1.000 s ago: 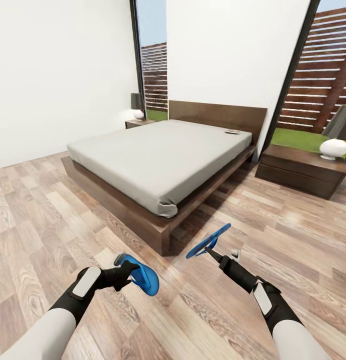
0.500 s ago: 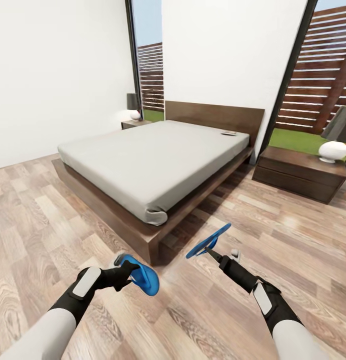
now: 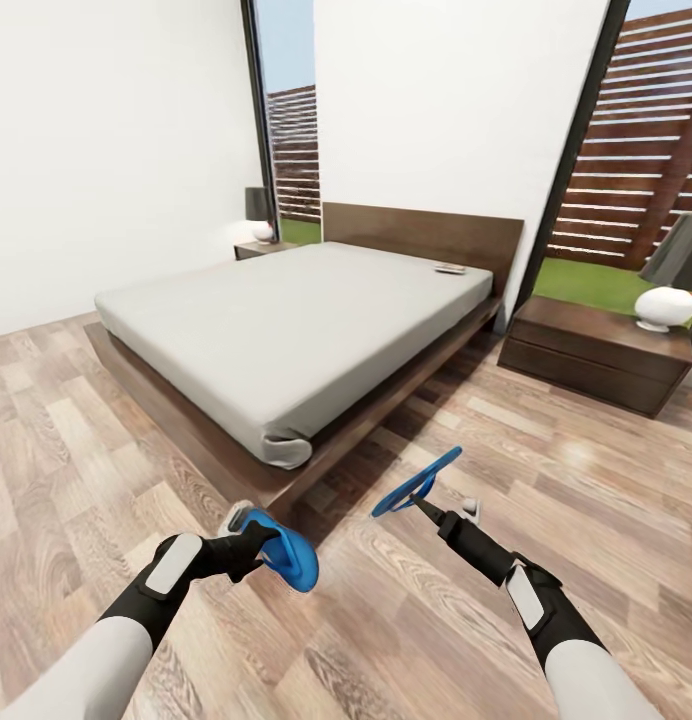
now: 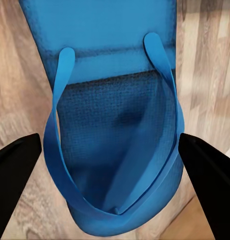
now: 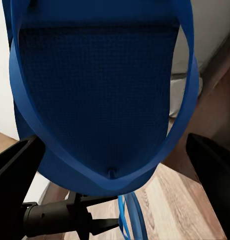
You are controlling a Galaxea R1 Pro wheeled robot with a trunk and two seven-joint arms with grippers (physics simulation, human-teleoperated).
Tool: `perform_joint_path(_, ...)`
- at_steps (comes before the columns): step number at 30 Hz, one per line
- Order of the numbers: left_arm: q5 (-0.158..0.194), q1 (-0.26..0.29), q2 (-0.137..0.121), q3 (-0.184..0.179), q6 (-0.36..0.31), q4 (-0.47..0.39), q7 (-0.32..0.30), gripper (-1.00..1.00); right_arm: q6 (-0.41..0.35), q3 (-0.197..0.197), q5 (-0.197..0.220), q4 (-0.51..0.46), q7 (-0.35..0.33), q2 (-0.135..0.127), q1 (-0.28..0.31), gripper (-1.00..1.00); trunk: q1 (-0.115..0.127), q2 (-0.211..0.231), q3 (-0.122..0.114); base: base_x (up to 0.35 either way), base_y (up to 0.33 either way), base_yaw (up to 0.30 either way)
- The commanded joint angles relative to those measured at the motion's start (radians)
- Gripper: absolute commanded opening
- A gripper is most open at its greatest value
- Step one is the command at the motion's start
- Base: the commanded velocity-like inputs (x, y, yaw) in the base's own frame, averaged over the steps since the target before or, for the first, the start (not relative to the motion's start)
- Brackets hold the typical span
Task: In the bedroom, move the book from the bed onto either nightstand, and place the two sandals side by side next to the bed.
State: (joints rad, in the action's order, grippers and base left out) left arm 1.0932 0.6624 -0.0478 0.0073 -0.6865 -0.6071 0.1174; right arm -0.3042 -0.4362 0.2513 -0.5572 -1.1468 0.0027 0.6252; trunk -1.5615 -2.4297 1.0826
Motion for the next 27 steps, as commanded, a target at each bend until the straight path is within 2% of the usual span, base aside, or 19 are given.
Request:
perform_joint_path(1, 0.013, 0.000, 0.000, 0.001, -0.004, -0.002, 0.010, -1.00, -0.010, -0.003, 0.005, 0.000, -0.004, 0.000, 0.001, -1.00, 0.000, 0.000, 0.001, 0.201, -0.205, 0.000)
perform_joint_path(27, 0.012, 0.000, -0.001, 0.002, -0.004, -0.002, 0.010, -1.00, -0.010, -0.003, 0.005, 0.000, -0.002, 0.000, 0.001, -1.00, 0.000, 0.000, 0.001, 0.189, -0.189, 0.000)
